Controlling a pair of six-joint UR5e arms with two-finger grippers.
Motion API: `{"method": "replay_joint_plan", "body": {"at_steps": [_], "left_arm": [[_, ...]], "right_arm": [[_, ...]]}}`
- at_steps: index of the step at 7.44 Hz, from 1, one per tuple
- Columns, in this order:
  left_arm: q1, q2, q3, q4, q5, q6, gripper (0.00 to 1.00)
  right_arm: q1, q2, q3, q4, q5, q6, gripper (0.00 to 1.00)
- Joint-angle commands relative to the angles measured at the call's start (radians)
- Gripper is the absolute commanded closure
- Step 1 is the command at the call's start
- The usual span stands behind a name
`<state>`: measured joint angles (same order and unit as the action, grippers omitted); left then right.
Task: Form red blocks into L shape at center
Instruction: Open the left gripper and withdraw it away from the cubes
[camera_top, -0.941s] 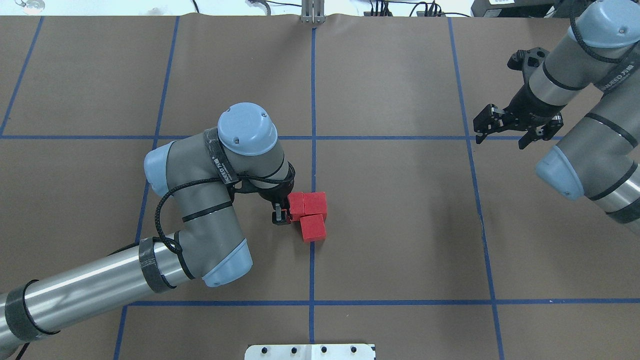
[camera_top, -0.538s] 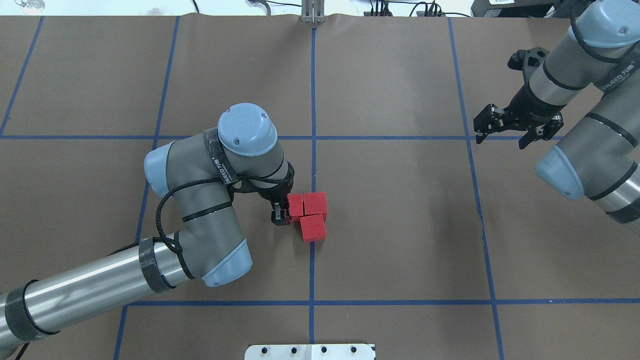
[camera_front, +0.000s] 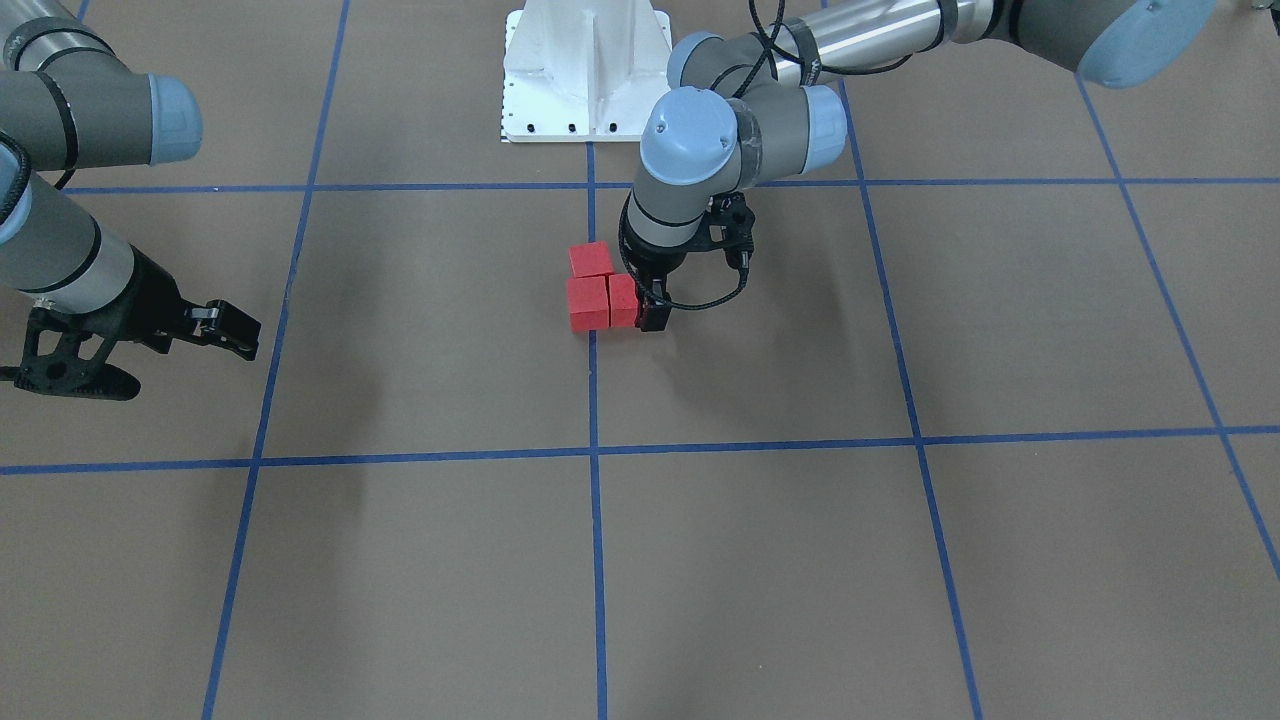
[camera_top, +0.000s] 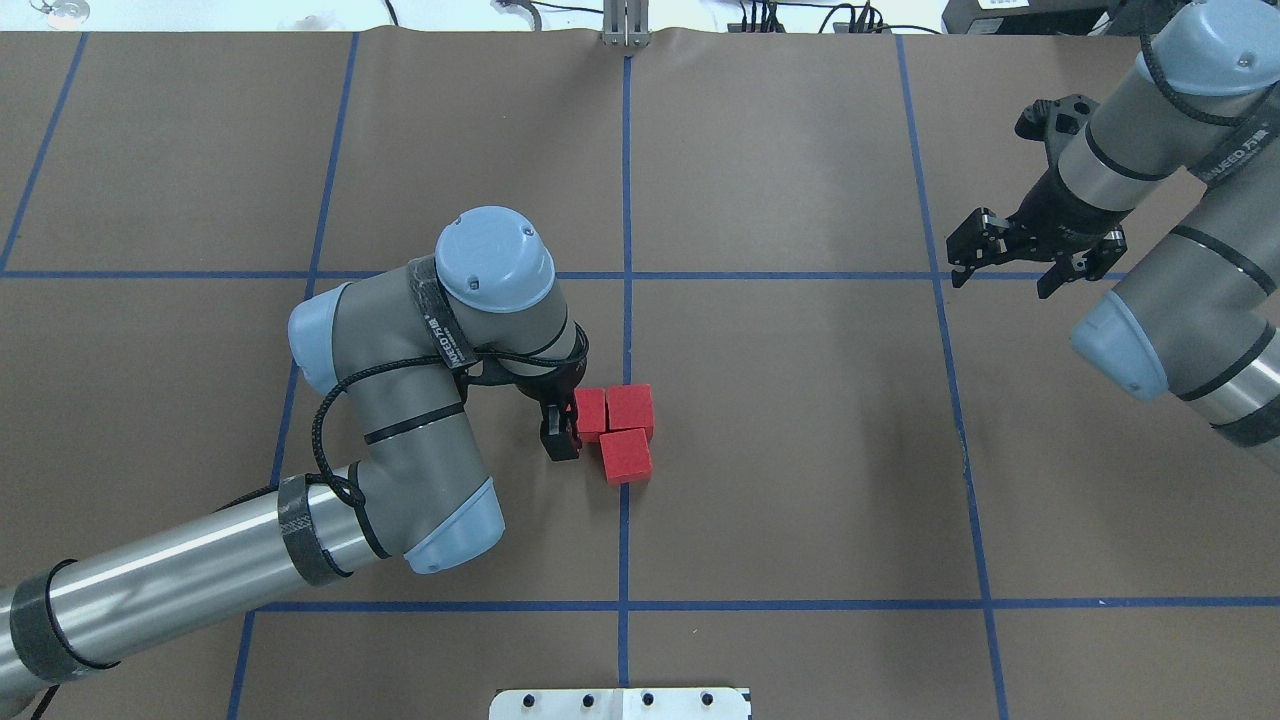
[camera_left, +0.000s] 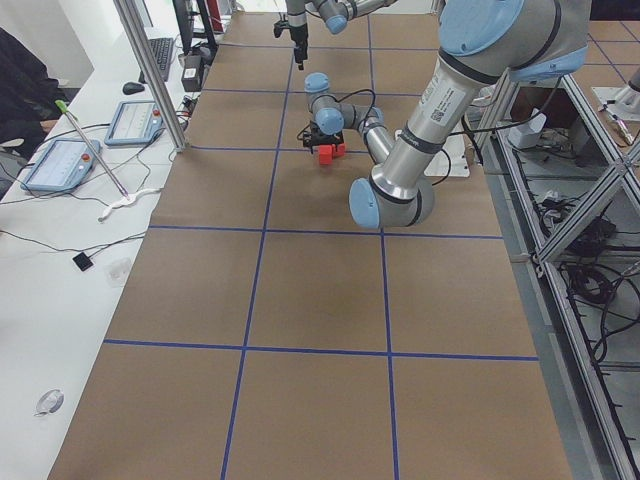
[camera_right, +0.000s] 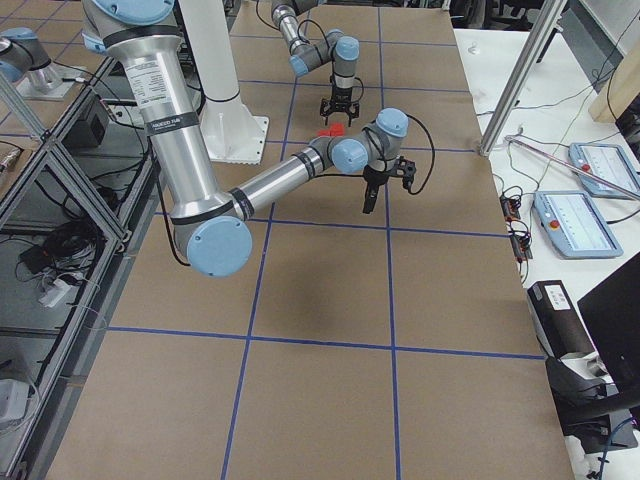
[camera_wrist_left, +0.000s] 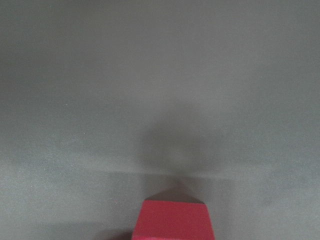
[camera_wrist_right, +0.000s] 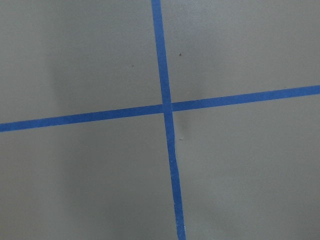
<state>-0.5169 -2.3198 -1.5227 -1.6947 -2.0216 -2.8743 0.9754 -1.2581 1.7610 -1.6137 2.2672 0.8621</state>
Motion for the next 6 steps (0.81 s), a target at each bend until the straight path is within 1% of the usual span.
{"method": "replay_joint_plan", "body": {"at_steps": [1, 2, 3, 4, 5, 6], "left_arm": [[-0.008, 0.003, -0.037, 0.003, -0.008, 0.004, 0.0], [-0.014, 0.038, -0.113, 0.009, -0.032, 0.065, 0.0], [-0.018, 0.124, -0.223, 0.009, -0.043, 0.151, 0.0], [-0.031, 0.213, -0.332, 0.01, -0.043, 0.24, 0.0], [-0.055, 0.323, -0.432, 0.009, -0.048, 0.356, 0.0], [-0.061, 0.442, -0.514, 0.004, -0.045, 0.535, 0.0]], "right_arm": [[0.0, -0.001, 0.0, 0.0, 0.0, 0.0, 0.0], [0.0, -0.001, 0.002, 0.0, 0.0, 0.0, 0.0], [0.002, -0.004, 0.002, 0.0, 0.0, -0.001, 0.0], [0.011, -0.007, 0.005, 0.0, 0.0, -0.002, 0.0], [0.049, -0.014, 0.003, 0.0, 0.002, -0.015, 0.0], [0.08, -0.024, 0.0, -0.002, 0.003, -0.034, 0.0]]}}
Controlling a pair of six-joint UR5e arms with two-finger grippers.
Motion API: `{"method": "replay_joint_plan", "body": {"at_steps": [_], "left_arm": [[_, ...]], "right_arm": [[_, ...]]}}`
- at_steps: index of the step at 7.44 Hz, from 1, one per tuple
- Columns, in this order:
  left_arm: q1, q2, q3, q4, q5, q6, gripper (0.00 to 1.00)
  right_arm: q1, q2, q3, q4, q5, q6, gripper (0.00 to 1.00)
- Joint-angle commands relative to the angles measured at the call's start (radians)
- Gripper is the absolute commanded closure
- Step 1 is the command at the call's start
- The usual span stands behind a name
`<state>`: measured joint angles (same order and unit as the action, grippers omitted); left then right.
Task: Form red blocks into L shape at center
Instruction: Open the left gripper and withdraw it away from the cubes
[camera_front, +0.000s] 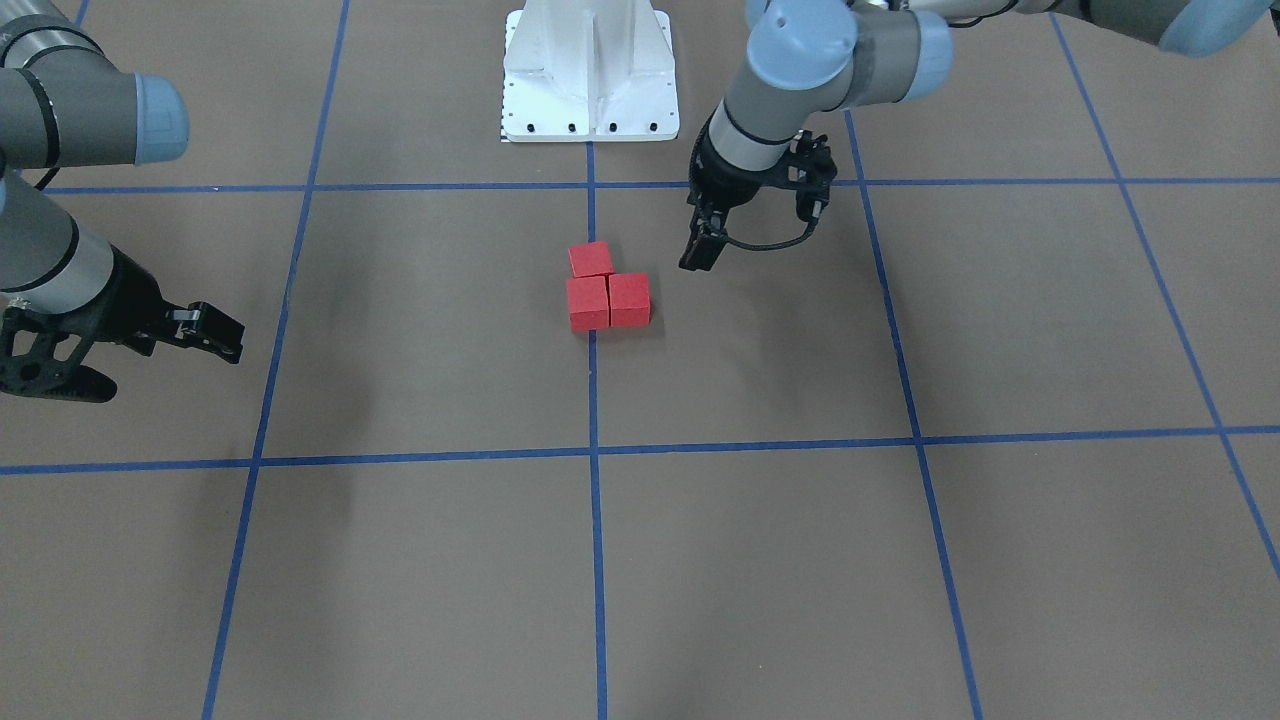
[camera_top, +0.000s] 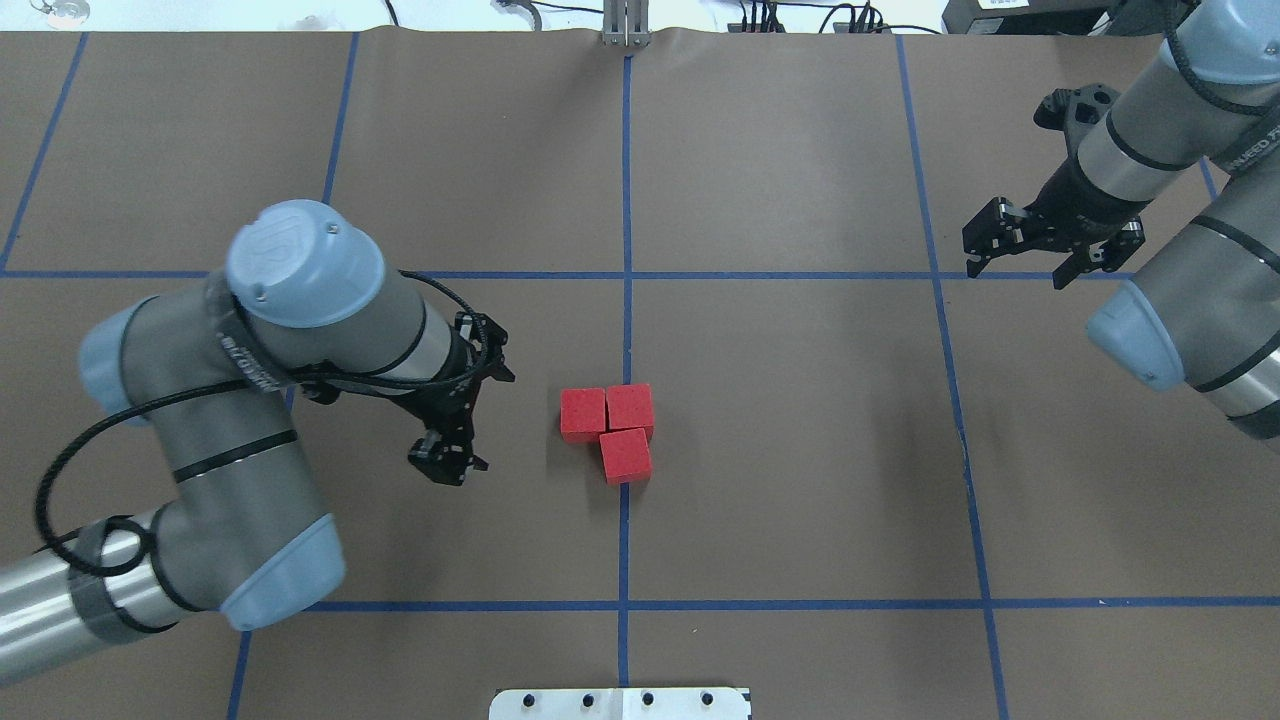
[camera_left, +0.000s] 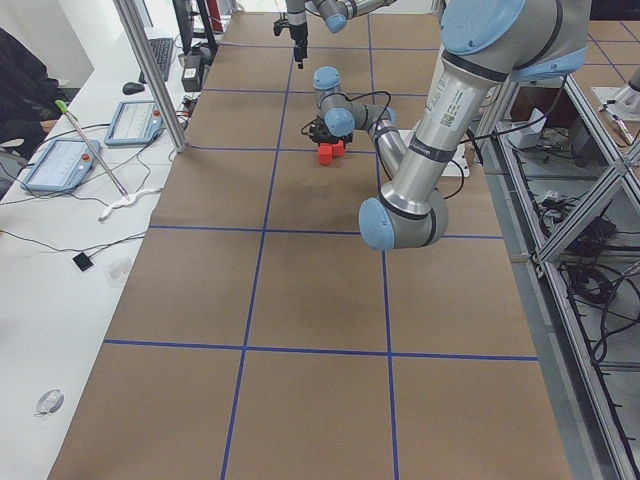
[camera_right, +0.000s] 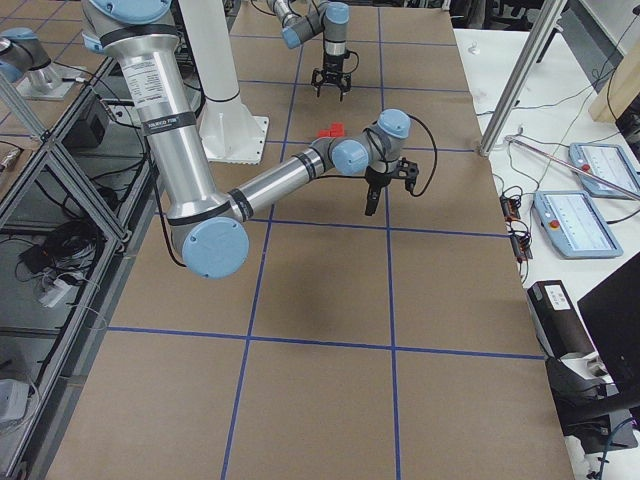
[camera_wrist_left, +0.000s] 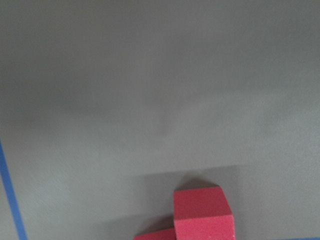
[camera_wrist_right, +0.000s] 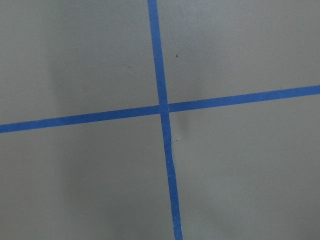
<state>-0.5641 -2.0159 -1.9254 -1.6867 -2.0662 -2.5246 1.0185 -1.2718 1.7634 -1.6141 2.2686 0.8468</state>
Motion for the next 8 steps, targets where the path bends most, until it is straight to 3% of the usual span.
{"method": "replay_joint_plan", "body": {"at_steps": [1, 4, 6, 8], "left_arm": [[-0.075, 0.231, -0.166, -0.005, -0.003, 0.348, 0.0], [-0.273, 0.454, -0.224, -0.013, -0.041, 0.845, 0.0], [-0.49, 0.54, -0.175, -0.013, -0.177, 1.246, 0.0], [-0.684, 0.575, -0.059, -0.011, -0.254, 1.676, 0.0]], "right_arm": [[0.079, -0.038, -0.002, -0.001, 0.006, -0.091, 0.0], [0.282, -0.154, 0.004, 0.0, 0.103, -0.327, 0.0], [0.405, -0.198, 0.004, -0.013, 0.111, -0.493, 0.0], [0.439, -0.259, -0.002, -0.013, 0.109, -0.628, 0.0]]}}
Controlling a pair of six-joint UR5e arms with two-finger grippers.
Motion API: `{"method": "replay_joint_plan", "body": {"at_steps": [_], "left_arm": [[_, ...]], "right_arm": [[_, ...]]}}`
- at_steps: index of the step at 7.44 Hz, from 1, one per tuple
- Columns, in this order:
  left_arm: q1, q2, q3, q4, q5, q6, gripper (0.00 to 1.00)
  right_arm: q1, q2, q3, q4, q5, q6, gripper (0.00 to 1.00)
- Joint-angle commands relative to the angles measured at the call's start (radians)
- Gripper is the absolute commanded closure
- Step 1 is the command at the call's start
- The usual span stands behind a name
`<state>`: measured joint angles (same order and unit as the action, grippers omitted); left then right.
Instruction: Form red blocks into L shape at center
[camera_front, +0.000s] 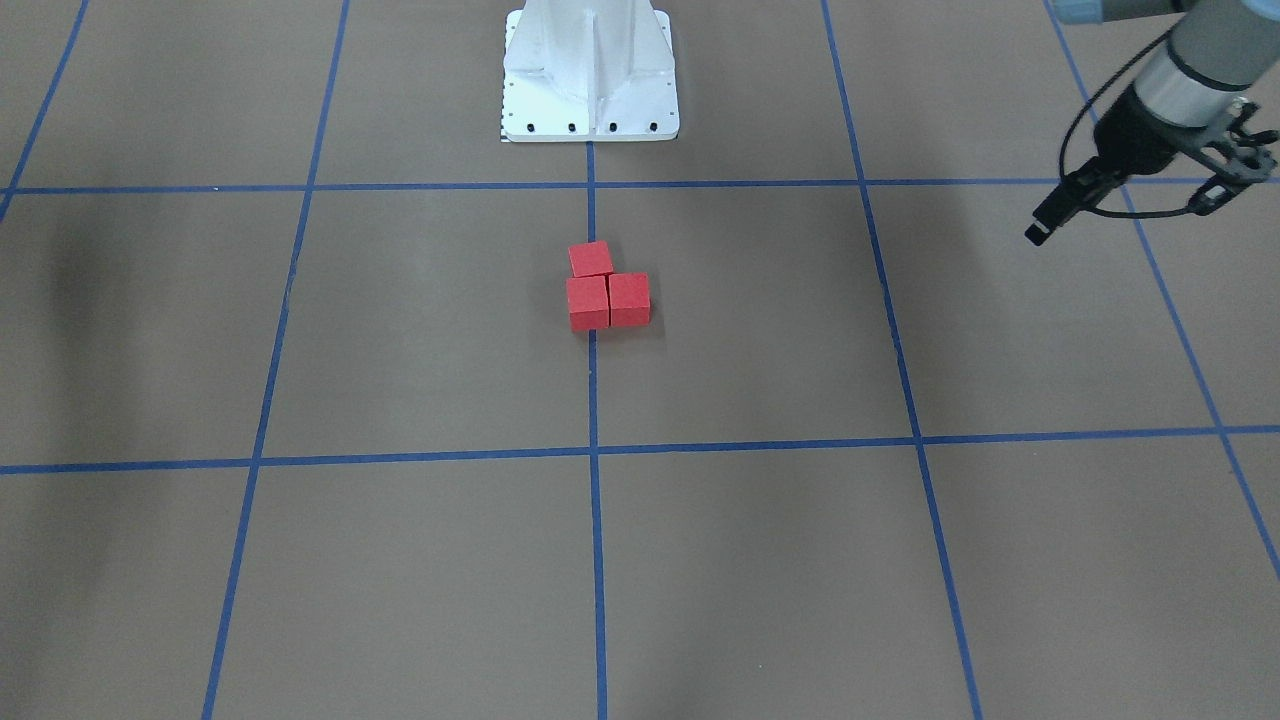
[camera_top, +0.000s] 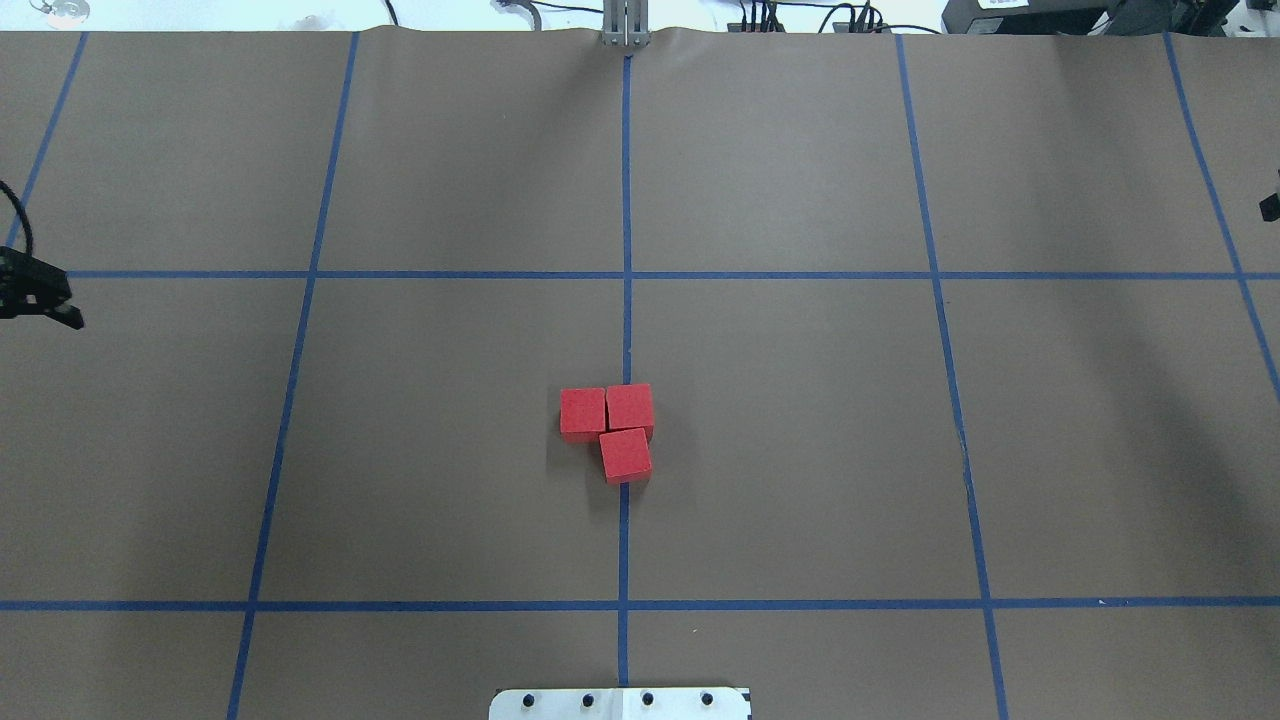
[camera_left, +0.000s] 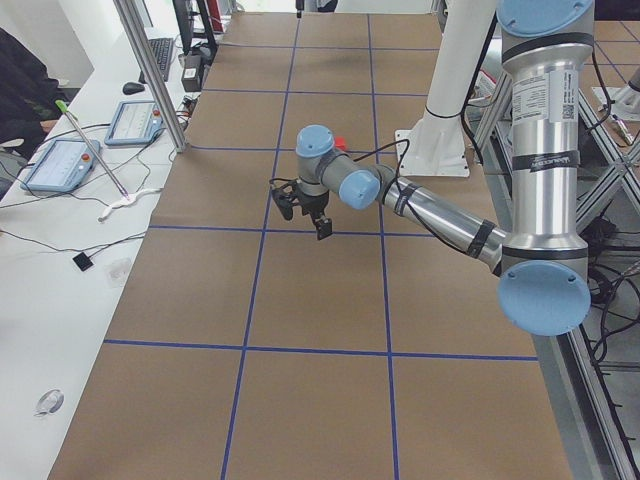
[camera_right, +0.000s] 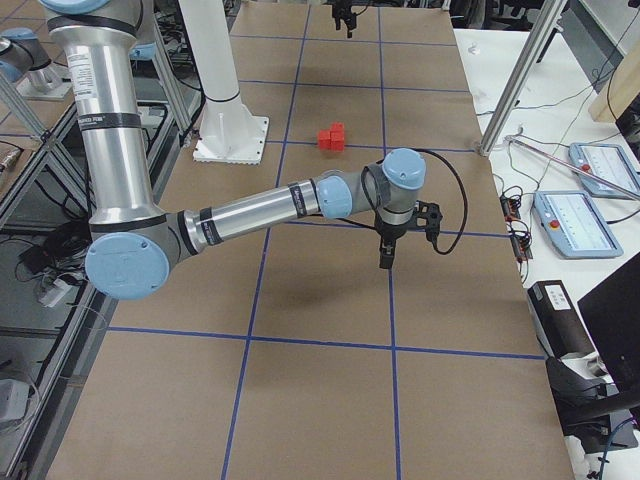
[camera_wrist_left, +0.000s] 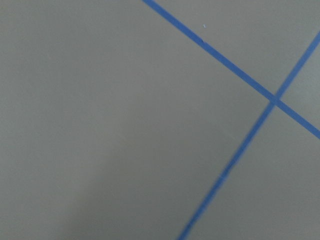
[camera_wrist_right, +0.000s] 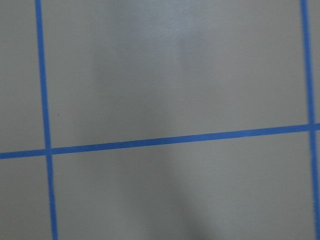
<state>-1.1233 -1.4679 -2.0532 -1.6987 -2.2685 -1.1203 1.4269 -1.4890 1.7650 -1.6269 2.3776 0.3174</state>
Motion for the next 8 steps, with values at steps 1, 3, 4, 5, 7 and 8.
{"method": "replay_joint_plan", "body": {"at_steps": [1, 3, 4, 5, 7, 8], "left_arm": [[-0.195, 0.027, 0.12, 0.007, -0.057, 0.438, 0.0], [-0.278, 0.026, 0.197, 0.005, -0.056, 0.716, 0.0], [-0.32, 0.02, 0.215, 0.013, -0.052, 0.802, 0.0], [-0.344, 0.02, 0.217, 0.013, -0.054, 0.879, 0.0], [-0.363, 0.008, 0.225, 0.013, -0.046, 0.956, 0.0], [-0.369, 0.0, 0.251, 0.013, -0.042, 1.05, 0.0]], "right_arm": [[0.053, -0.075, -0.006, -0.001, 0.0, -0.171, 0.0], [0.069, -0.112, -0.006, -0.001, -0.004, -0.271, 0.0], [0.087, -0.115, -0.006, -0.001, -0.011, -0.318, 0.0], [0.086, -0.109, -0.024, -0.001, -0.029, -0.367, 0.0], [0.078, -0.065, -0.065, -0.001, -0.038, -0.377, 0.0], [0.078, -0.074, -0.076, 0.008, -0.037, -0.377, 0.0]]}}
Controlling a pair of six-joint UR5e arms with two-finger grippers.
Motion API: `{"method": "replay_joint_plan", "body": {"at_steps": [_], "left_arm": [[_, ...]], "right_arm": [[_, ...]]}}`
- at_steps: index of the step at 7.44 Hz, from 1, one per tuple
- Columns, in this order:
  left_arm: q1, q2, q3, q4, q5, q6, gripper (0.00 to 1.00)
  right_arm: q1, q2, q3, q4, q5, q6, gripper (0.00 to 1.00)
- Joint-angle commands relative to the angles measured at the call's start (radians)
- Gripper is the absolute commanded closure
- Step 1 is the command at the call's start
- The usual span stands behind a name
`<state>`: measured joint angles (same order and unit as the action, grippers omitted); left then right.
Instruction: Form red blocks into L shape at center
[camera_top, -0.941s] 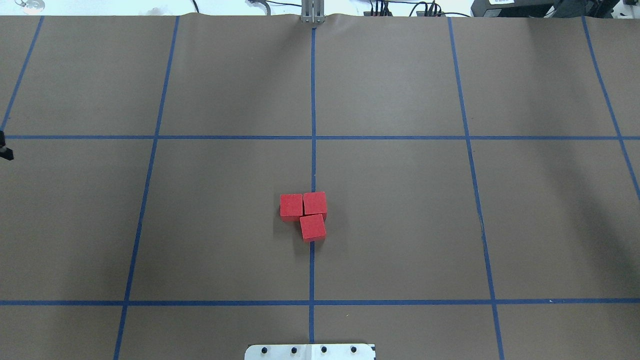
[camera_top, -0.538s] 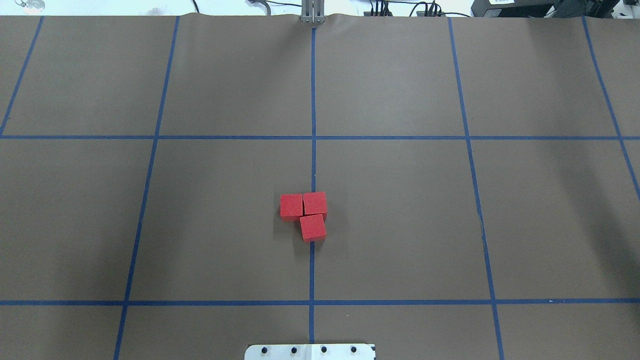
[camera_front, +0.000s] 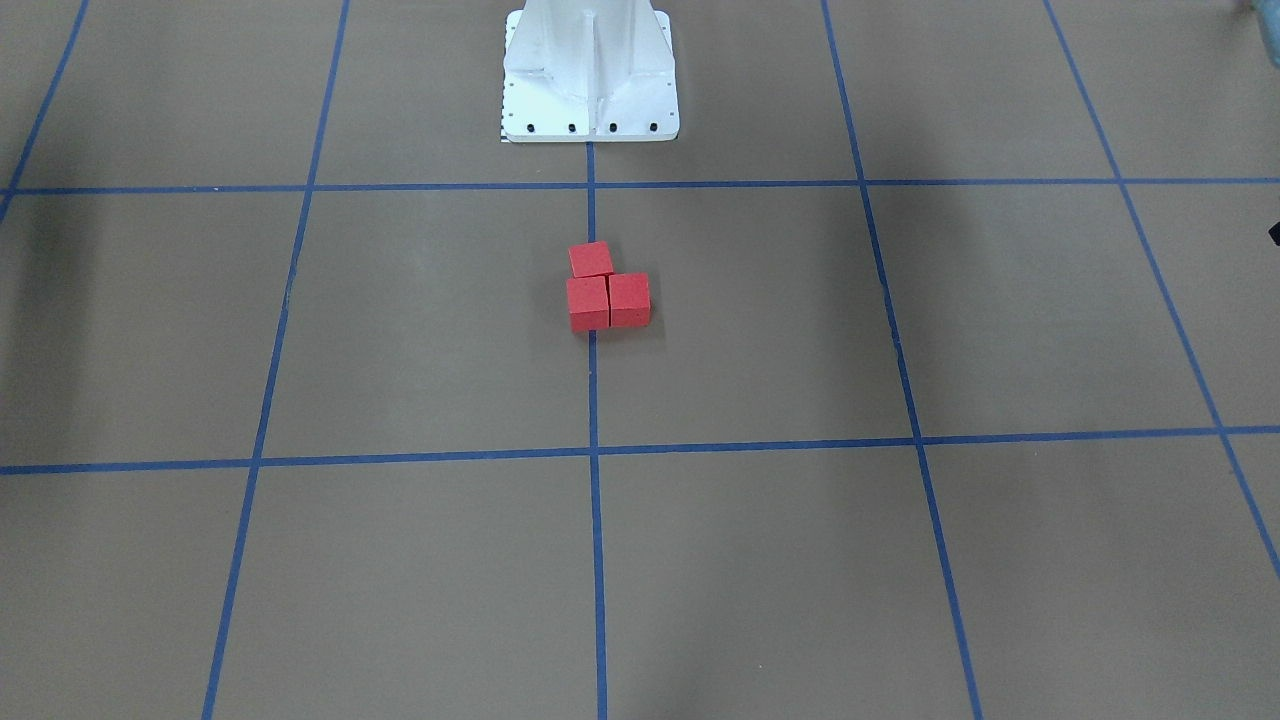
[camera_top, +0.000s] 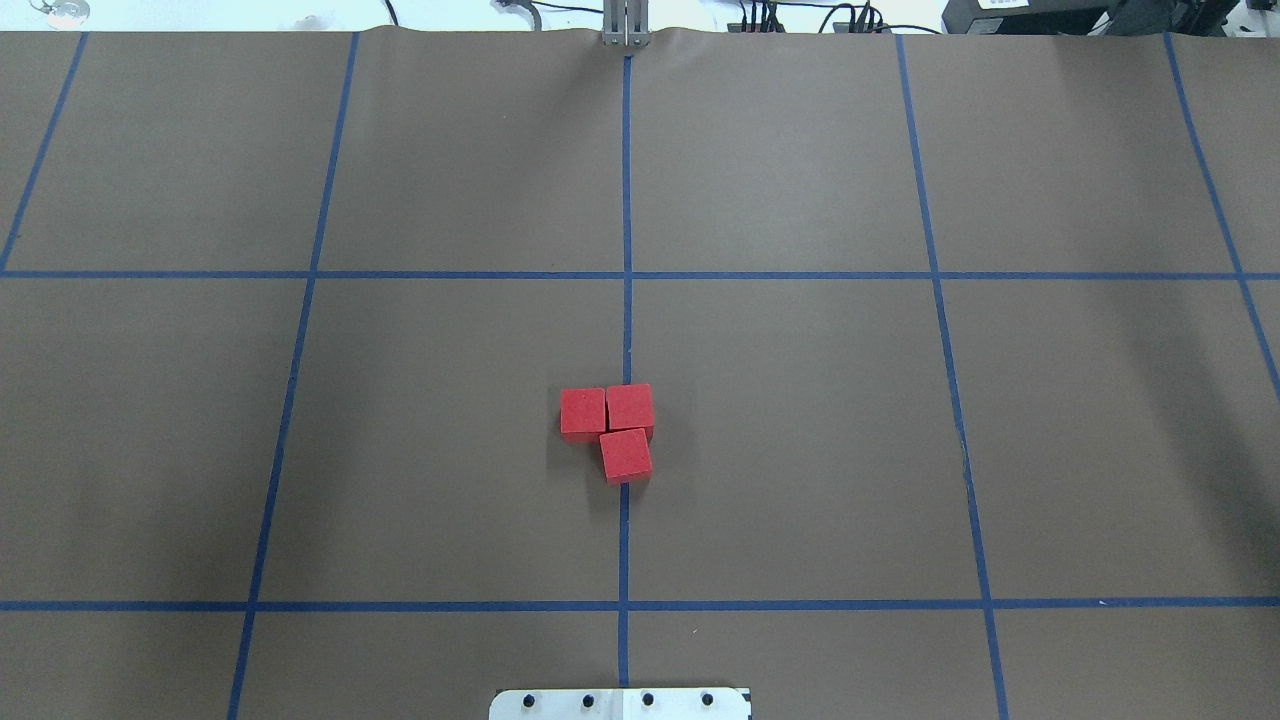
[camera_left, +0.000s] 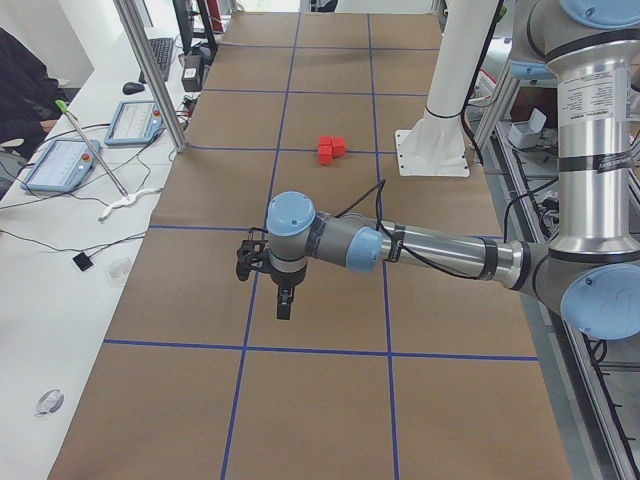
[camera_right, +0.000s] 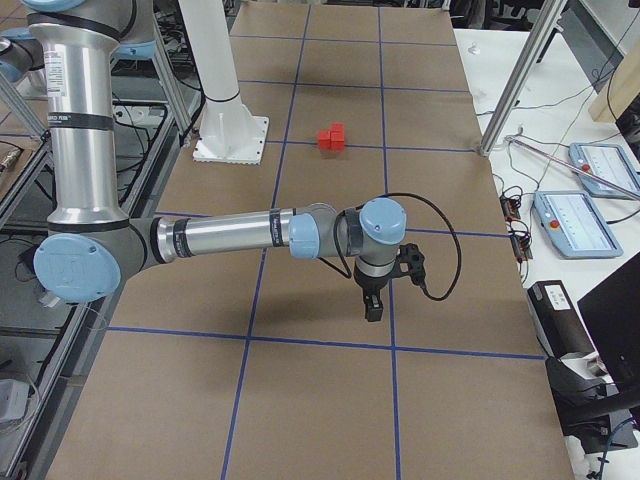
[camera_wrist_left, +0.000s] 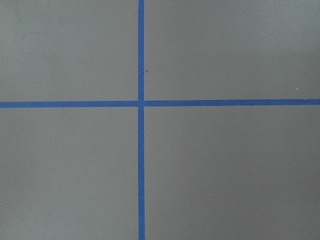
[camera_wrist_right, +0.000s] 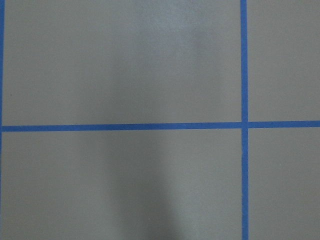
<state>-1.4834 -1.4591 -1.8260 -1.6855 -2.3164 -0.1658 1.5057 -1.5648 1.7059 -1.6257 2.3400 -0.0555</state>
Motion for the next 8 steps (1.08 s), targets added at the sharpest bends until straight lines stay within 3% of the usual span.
{"method": "replay_joint_plan", "body": {"at_steps": [1, 3, 5, 6, 8], "left_arm": [[-0.014, -0.01, 0.028, 0.0, 0.006, 0.11, 0.0], [-0.026, 0.002, 0.007, 0.023, -0.009, 0.098, 0.0], [-0.024, -0.038, 0.024, 0.148, -0.033, 0.097, 0.0], [-0.025, -0.037, 0.027, 0.158, -0.079, 0.088, 0.0], [-0.029, -0.037, 0.025, 0.153, -0.074, 0.083, 0.0]], "right_arm": [[-0.001, -0.004, -0.012, 0.01, 0.004, 0.002, 0.0], [-0.001, 0.003, -0.02, 0.012, -0.002, 0.011, 0.0], [-0.001, 0.012, -0.011, 0.012, -0.005, 0.009, 0.0], [-0.001, 0.009, -0.012, 0.012, -0.007, 0.009, 0.0], [-0.001, 0.005, -0.021, 0.012, -0.005, 0.009, 0.0]]}}
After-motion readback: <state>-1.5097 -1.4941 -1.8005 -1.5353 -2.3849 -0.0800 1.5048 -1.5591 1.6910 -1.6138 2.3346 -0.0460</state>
